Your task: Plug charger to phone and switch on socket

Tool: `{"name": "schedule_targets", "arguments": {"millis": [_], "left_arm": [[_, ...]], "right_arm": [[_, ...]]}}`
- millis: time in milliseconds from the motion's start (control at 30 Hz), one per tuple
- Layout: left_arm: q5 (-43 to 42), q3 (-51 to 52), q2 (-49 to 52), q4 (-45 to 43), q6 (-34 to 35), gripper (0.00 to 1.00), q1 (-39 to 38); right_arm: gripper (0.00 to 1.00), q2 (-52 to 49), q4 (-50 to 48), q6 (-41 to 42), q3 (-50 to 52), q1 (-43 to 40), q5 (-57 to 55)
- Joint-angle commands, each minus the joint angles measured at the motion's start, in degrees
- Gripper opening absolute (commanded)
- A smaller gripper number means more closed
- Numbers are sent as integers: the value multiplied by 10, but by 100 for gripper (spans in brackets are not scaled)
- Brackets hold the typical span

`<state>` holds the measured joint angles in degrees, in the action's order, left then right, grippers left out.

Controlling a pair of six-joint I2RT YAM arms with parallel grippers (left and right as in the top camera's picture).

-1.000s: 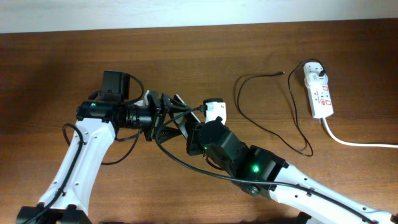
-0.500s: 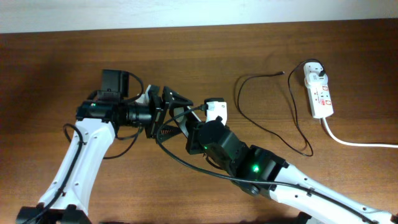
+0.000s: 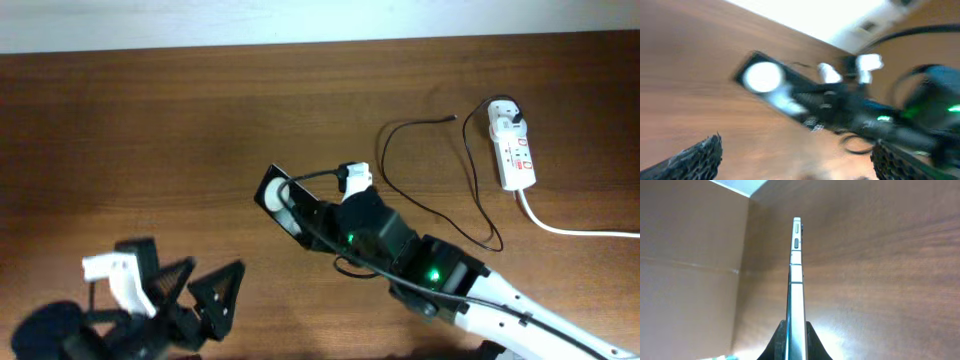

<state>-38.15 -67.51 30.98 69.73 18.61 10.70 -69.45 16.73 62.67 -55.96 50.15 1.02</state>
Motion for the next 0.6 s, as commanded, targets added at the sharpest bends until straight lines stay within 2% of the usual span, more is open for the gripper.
{"name": "schedule_targets", "arguments": {"millis": [0, 67, 100, 133, 200, 233, 300, 367, 467, 567], "left_arm": [[144, 12, -3, 52, 10, 99, 3], [144, 34, -3, 48, 117, 99, 3], [141, 63, -3, 47, 216, 99, 3], [129, 83, -3, 45, 266, 99, 3], [62, 140, -3, 26, 372, 99, 3], [17, 170, -2, -1, 401, 99, 3], [-87, 246, 5, -103, 487, 99, 3], [-139, 282, 23, -179, 550, 99, 3], [-173, 284, 59, -229, 571, 99, 3], [-200, 284, 105, -260, 599, 99, 3]], "right_arm": [[4, 15, -5, 9, -6, -51, 87], [4, 15, -5, 9, -6, -84, 138], [4, 15, -4, 9, -6, -100, 165], [4, 15, -5, 9, -6, -107, 179], [4, 15, -5, 31, -6, -108, 190], [4, 15, -5, 54, -6, -108, 194], [4, 15, -5, 97, -6, -108, 198], [4, 15, -5, 105, -6, -108, 198], [4, 15, -5, 160, -6, -108, 198], [4, 12, -7, 181, -6, -107, 198]]}}
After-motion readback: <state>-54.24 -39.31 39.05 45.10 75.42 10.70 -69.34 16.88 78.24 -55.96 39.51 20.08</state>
